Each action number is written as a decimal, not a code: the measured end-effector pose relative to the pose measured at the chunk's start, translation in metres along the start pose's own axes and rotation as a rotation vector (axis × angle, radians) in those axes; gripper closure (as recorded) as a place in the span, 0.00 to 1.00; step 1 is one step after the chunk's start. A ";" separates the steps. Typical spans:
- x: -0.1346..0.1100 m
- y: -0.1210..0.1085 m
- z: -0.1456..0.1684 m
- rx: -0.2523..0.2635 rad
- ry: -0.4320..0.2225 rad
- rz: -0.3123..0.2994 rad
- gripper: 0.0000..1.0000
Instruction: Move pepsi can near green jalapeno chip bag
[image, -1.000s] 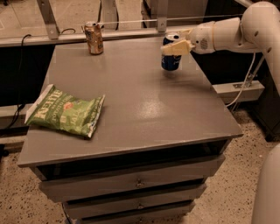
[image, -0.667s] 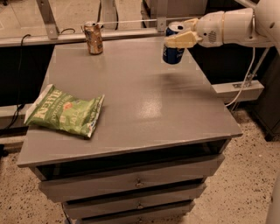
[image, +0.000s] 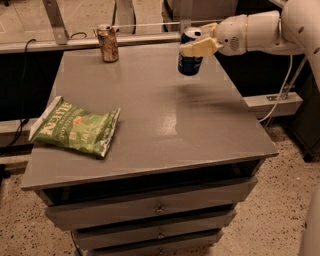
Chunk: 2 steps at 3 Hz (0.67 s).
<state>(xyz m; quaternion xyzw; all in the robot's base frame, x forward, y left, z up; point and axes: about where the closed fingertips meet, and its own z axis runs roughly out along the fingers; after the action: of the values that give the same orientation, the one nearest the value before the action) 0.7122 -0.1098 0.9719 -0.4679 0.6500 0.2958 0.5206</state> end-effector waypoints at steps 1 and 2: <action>-0.009 0.028 0.029 -0.074 -0.033 -0.016 1.00; -0.010 0.071 0.066 -0.173 -0.052 -0.021 1.00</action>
Offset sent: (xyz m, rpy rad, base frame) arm -0.0751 0.1488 -0.0401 0.0599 0.0460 0.3020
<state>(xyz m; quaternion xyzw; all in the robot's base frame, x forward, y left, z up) 0.6741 -0.0221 0.9554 -0.5100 0.6034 0.3572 0.4982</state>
